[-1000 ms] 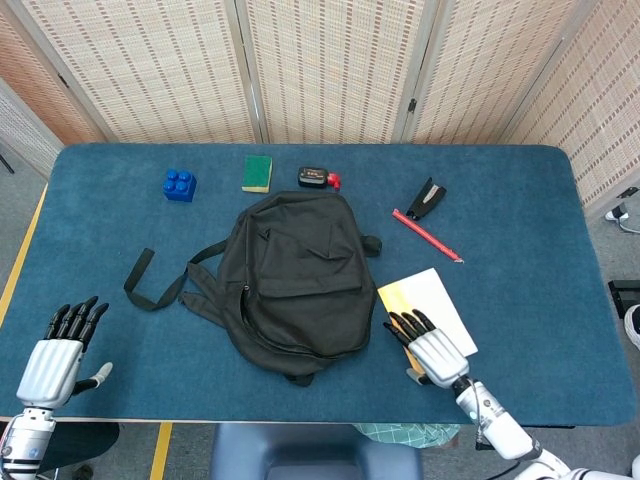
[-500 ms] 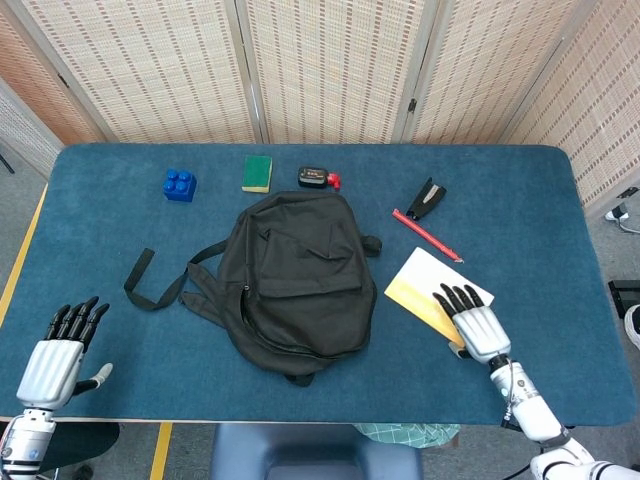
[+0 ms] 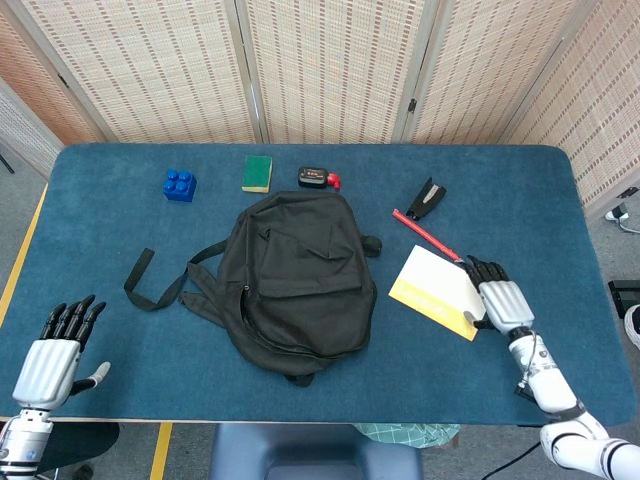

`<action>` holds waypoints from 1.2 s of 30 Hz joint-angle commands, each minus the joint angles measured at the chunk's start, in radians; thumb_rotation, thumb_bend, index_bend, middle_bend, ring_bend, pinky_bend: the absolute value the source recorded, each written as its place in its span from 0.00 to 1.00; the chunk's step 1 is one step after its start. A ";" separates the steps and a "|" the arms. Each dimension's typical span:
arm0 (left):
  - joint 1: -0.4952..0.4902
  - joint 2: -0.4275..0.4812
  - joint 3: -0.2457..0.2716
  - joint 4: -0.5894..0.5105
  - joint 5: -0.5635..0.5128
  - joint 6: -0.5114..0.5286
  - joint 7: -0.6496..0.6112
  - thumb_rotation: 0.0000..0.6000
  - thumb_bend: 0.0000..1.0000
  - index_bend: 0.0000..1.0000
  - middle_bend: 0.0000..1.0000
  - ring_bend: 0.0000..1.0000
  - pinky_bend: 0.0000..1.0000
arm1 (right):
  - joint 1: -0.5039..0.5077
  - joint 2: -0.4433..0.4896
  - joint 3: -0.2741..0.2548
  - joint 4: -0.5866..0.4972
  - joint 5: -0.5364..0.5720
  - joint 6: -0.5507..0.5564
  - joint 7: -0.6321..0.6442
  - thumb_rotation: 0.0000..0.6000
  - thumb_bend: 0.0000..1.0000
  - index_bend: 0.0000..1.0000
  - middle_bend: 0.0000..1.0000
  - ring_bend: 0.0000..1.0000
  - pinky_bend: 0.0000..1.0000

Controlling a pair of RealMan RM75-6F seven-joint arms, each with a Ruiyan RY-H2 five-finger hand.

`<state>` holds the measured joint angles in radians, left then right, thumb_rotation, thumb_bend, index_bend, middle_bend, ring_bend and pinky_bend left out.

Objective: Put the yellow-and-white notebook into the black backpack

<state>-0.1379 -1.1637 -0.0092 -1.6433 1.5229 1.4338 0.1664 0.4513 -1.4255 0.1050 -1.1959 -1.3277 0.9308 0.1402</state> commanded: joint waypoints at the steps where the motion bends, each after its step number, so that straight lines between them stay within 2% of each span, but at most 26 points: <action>1: 0.000 0.001 0.001 -0.003 0.002 0.000 0.002 1.00 0.31 0.06 0.05 0.09 0.00 | 0.074 0.029 0.067 -0.033 0.072 -0.125 0.085 1.00 0.82 0.00 0.13 0.09 0.00; 3: 0.002 0.002 0.001 -0.005 -0.001 0.002 0.002 1.00 0.31 0.06 0.05 0.09 0.00 | 0.104 0.026 0.084 -0.023 0.107 -0.183 0.096 1.00 0.91 0.00 0.15 0.09 0.00; 6: 0.005 0.003 0.002 -0.005 -0.004 0.002 0.002 1.00 0.31 0.06 0.05 0.09 0.00 | 0.157 0.012 0.109 0.009 0.182 -0.299 0.112 1.00 0.99 0.00 0.16 0.10 0.00; 12: 0.005 0.000 0.004 -0.002 -0.007 -0.004 0.002 1.00 0.31 0.06 0.05 0.09 0.00 | 0.229 -0.044 0.129 0.102 0.259 -0.418 0.119 1.00 1.00 0.00 0.17 0.10 0.00; 19: 0.002 -0.002 0.002 0.001 -0.014 -0.012 0.002 1.00 0.31 0.06 0.05 0.09 0.00 | 0.267 -0.083 0.130 0.173 0.295 -0.466 0.107 1.00 1.00 0.00 0.17 0.09 0.00; 24: -0.002 -0.006 -0.001 0.004 -0.020 -0.019 0.000 1.00 0.31 0.06 0.05 0.09 0.00 | 0.281 -0.090 0.121 0.178 0.290 -0.478 0.093 1.00 1.00 0.00 0.17 0.09 0.00; 36: -0.006 -0.011 -0.001 0.013 -0.022 -0.026 -0.007 1.00 0.31 0.06 0.05 0.09 0.00 | 0.284 -0.043 0.083 0.065 0.257 -0.457 0.039 1.00 1.00 0.00 0.16 0.08 0.00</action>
<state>-0.1435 -1.1746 -0.0106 -1.6302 1.5013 1.4080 0.1593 0.7380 -1.4769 0.1960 -1.1193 -1.0655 0.4674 0.1879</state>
